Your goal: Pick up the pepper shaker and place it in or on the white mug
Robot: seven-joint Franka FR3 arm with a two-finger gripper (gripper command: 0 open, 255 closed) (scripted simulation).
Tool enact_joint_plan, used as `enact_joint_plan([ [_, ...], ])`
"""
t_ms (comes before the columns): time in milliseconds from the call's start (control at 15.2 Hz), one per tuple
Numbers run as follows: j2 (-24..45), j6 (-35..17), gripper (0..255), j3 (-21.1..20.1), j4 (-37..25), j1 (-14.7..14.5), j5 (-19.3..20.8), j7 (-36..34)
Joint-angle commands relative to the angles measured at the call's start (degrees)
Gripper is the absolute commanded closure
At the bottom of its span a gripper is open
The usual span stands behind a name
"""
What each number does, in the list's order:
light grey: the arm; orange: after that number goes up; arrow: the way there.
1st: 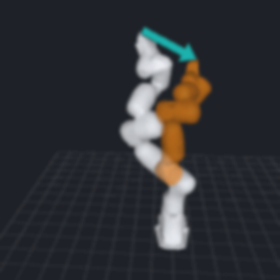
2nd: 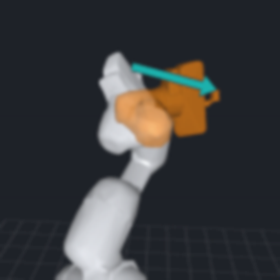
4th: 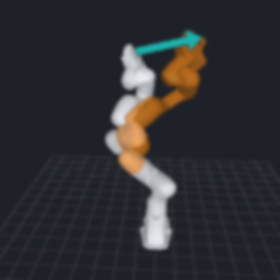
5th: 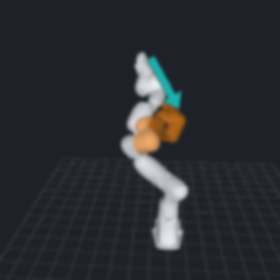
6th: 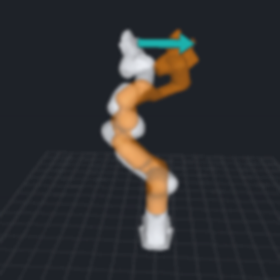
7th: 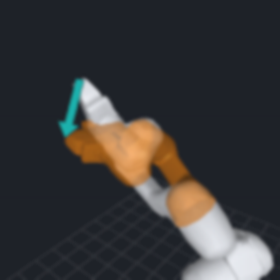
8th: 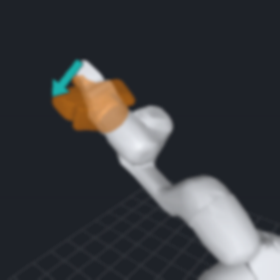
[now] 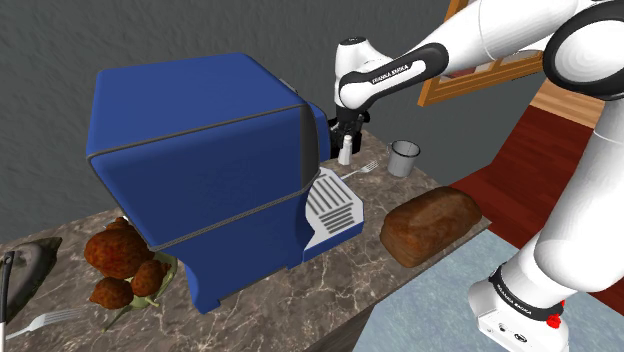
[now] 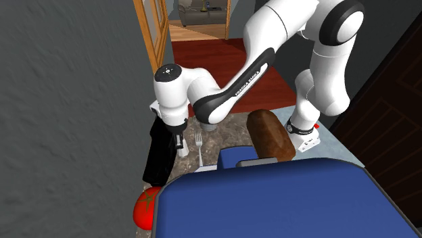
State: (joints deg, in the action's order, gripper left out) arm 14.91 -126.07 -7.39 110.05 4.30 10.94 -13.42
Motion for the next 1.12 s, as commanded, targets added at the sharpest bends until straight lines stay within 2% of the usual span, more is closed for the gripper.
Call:
enact_joint_plan([
  [0, -0.7, 1.2, 255, -0.1, -0.5, 0.0, -0.2, 0.3],
  [1056, -4.9, 12.2, 255, -0.5, -7.5, 0.1, -1.8, 2.3],
])
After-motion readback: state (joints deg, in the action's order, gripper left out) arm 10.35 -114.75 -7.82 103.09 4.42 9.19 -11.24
